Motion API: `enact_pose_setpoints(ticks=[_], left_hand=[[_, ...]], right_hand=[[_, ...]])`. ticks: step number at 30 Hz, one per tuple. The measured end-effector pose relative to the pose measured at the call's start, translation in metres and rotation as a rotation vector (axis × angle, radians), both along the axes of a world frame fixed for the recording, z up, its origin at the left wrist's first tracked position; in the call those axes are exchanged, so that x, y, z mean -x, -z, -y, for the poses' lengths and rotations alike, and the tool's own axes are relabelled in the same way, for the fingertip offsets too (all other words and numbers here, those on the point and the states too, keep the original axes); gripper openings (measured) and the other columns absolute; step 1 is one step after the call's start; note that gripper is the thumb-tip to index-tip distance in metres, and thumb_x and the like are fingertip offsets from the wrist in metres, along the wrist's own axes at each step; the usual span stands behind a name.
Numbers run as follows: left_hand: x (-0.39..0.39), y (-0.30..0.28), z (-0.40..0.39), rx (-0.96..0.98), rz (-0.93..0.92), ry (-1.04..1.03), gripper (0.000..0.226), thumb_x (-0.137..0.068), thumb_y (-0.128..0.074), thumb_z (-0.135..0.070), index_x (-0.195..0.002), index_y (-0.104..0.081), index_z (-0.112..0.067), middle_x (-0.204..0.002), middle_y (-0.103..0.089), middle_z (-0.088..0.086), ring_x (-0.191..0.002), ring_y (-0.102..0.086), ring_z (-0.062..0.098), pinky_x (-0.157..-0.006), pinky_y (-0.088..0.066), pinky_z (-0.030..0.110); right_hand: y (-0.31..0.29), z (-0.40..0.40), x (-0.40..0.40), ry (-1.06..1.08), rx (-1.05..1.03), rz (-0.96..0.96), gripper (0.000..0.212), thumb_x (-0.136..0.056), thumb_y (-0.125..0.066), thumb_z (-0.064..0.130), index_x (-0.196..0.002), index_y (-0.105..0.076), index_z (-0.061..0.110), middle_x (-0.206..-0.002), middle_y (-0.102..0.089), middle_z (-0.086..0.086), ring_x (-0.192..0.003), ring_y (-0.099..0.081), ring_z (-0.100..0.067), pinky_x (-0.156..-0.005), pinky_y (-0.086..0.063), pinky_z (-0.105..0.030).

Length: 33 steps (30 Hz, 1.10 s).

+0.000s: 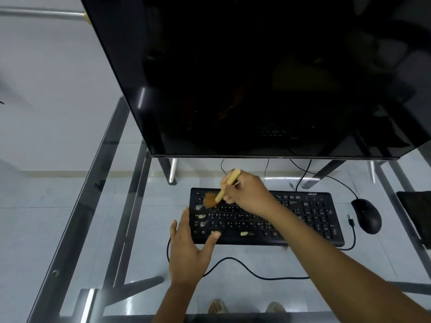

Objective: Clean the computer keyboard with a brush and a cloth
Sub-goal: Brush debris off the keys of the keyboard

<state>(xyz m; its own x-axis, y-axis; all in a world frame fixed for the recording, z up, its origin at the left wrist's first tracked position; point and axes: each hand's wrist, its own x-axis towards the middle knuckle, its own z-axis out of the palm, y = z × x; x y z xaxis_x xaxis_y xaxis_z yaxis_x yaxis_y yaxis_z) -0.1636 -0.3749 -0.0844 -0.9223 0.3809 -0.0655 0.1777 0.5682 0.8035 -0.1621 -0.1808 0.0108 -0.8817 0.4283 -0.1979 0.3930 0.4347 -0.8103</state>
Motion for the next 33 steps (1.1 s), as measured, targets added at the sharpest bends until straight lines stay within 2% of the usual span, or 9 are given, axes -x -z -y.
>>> enact_pose_setpoints(ticks=[3,7,11,17,22,26,29,31,33], left_hand=[[-0.002,0.0,0.001,-0.031,-0.023,-0.01,0.079,-0.083,-0.03,-0.075,-0.148,-0.022,-0.031,-0.144,-0.034,-0.018,-0.139,-0.01,0.007,-0.111,-0.026,0.047],[-0.004,0.004,0.003,-0.049,0.024,-0.037,0.074,-0.087,-0.018,-0.072,-0.15,-0.019,-0.033,-0.147,-0.027,-0.022,-0.146,-0.007,0.014,-0.113,-0.024,0.048],[-0.004,0.006,0.005,-0.191,0.041,-0.063,0.067,-0.09,-0.023,-0.068,-0.149,-0.019,-0.036,-0.15,-0.034,-0.016,-0.143,-0.026,0.014,-0.111,-0.033,0.049],[-0.001,0.005,0.006,-0.25,0.045,-0.083,0.061,-0.091,-0.027,-0.066,-0.146,-0.018,-0.043,-0.147,-0.04,-0.015,-0.13,-0.046,0.012,-0.099,-0.047,0.046],[-0.003,0.0,0.003,-0.153,0.037,-0.07,0.068,-0.086,-0.034,-0.069,-0.146,-0.021,-0.038,-0.147,-0.035,-0.017,-0.137,-0.035,0.012,-0.107,-0.04,0.048],[-0.003,0.001,0.001,-0.025,-0.106,0.045,0.076,-0.085,-0.045,-0.064,-0.146,-0.023,-0.026,-0.144,-0.036,-0.015,-0.138,-0.022,0.008,-0.114,-0.026,0.045],[-0.004,0.001,-0.002,0.03,-0.126,0.063,0.084,-0.083,-0.045,-0.067,-0.149,-0.019,-0.02,-0.152,-0.032,0.0,-0.14,-0.01,0.007,-0.116,-0.022,0.045],[-0.004,0.002,-0.002,0.05,-0.127,0.059,0.086,-0.083,-0.043,-0.068,-0.149,-0.019,-0.019,-0.153,-0.031,0.002,-0.141,-0.011,0.009,-0.116,-0.021,0.045],[-0.003,0.003,-0.002,0.075,-0.121,0.071,0.088,-0.083,-0.044,-0.069,-0.149,-0.019,-0.017,-0.153,-0.03,0.003,-0.144,-0.016,0.021,-0.115,-0.023,0.047]], right_hand=[[-0.002,-0.005,-0.009,0.116,-0.163,-0.076,0.006,-0.094,-0.056,0.016,-0.092,-0.061,0.015,-0.079,-0.064,0.006,-0.067,-0.062,-0.008,-0.057,-0.049,-0.015],[-0.003,-0.002,-0.027,-0.014,0.043,0.053,0.006,-0.094,-0.056,0.017,-0.092,-0.062,0.018,-0.08,-0.069,0.0,-0.072,-0.068,-0.014,-0.068,-0.059,-0.028],[-0.004,0.005,-0.046,0.103,-0.233,-0.045,0.006,-0.092,-0.057,0.013,-0.086,-0.06,0.013,-0.072,-0.059,0.01,-0.06,-0.058,0.006,-0.05,-0.042,-0.012],[0.004,0.069,-0.049,-0.139,0.033,-0.112,0.005,-0.091,-0.06,0.015,-0.089,-0.063,0.012,-0.084,-0.067,0.004,-0.074,-0.064,-0.002,-0.066,-0.05,-0.012],[0.01,0.033,-0.049,0.091,-0.174,-0.147,0.005,-0.092,-0.059,0.019,-0.092,-0.063,0.016,-0.083,-0.062,0.009,-0.071,-0.06,0.001,-0.063,-0.047,-0.011],[0.006,0.018,-0.057,0.009,0.0,-0.053,0.006,-0.092,-0.06,0.018,-0.088,-0.064,0.019,-0.076,-0.066,0.007,-0.07,-0.065,-0.007,-0.064,-0.057,-0.024],[0.005,0.003,-0.055,0.145,-0.164,-0.132,0.004,-0.092,-0.059,0.015,-0.091,-0.063,0.015,-0.078,-0.064,0.009,-0.07,-0.062,0.002,-0.06,-0.049,-0.011],[0.003,-0.006,-0.053,0.231,-0.064,-0.185,0.004,-0.093,-0.059,0.014,-0.092,-0.062,0.015,-0.084,-0.068,0.002,-0.071,-0.065,-0.005,-0.064,-0.053,-0.017],[0.0,-0.004,-0.053,0.105,0.146,-0.021,0.006,-0.093,-0.058,0.016,-0.09,-0.062,0.018,-0.082,-0.069,-0.002,-0.071,-0.069,-0.013,-0.067,-0.059,-0.025]])
